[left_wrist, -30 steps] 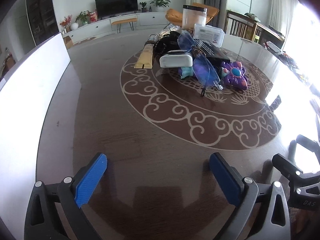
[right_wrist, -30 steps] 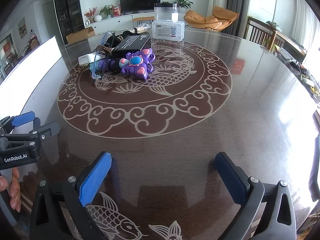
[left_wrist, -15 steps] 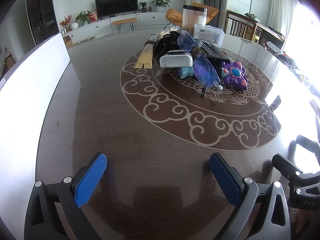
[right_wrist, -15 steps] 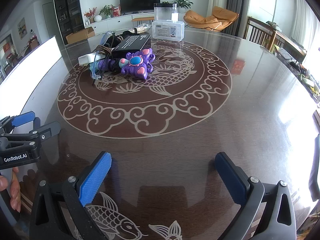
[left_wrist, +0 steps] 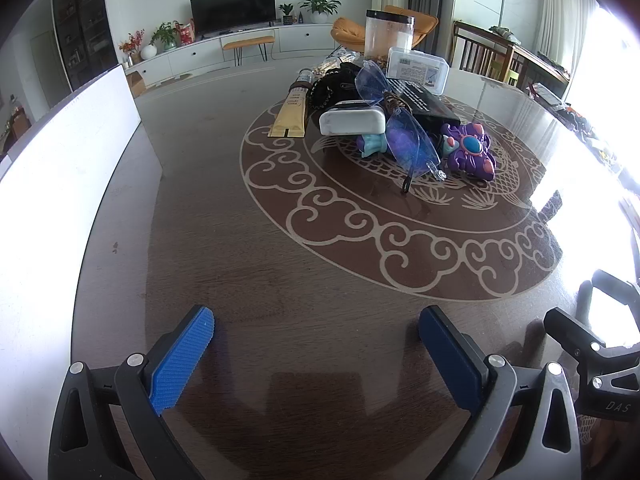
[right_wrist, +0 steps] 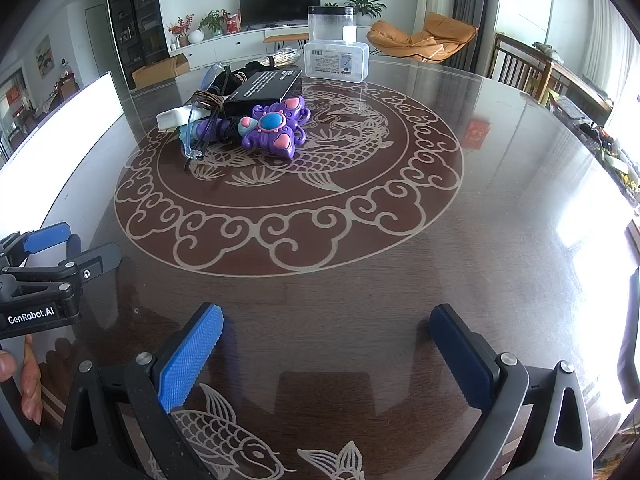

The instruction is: Organize objects

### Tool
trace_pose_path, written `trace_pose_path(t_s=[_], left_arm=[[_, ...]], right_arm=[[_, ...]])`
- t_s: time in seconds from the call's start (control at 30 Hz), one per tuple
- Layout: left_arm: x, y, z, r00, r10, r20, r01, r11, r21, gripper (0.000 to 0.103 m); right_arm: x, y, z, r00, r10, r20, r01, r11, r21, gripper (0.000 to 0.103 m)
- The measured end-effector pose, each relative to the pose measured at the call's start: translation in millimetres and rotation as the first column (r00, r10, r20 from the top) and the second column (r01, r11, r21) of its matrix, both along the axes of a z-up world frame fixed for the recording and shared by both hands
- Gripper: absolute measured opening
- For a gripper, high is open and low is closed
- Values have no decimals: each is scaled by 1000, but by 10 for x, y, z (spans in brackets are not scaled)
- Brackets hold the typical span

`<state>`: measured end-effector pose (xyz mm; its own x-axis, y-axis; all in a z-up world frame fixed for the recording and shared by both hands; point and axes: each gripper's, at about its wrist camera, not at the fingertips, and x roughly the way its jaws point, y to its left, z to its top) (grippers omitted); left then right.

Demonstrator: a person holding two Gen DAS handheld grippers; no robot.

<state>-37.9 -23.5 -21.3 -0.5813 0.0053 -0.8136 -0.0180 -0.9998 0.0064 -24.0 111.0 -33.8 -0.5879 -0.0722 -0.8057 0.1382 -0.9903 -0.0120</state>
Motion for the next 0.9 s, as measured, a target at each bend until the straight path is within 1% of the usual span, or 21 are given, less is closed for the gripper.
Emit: trace_pose_path(t_s=[0.1,0.23,0.4,0.73,0.77,0.83,0.9], left_arm=[[0,1,-1,1000,-2,1,2,1000,0,103],[62,-81,17,999,-35,25,35,999,-4,103],[169,-264,4,1000,-6,4,6,1000,5,103],[151,-238,-1,1000,8,0,-8,1000,-1,103],[151,-236,-1,1000,8,0,-8,1000,-1,103],[151,-239,0,1000,8,0,-8,1000,-1,103],[151,-240,0,1000,8,0,-8,1000,-1,103]], right_arm=[[-5,-1,-6,1000,0,0,0,1000,0,103],[2,6,-3,1000,1,0,-1,1000,-2,103],[-3,3,-9,1000,0,0,0,1000,-1,103],[-37,1,-1,1000,5,10,-5,1000,-1,103],[-77,-3,10,1000,10,16,-10,1000,-15,103],[-161,-37,86,999,42,3,-41,996,-74,103],[-302,-165,219,996,86,-34,-88,993,-72,103]])
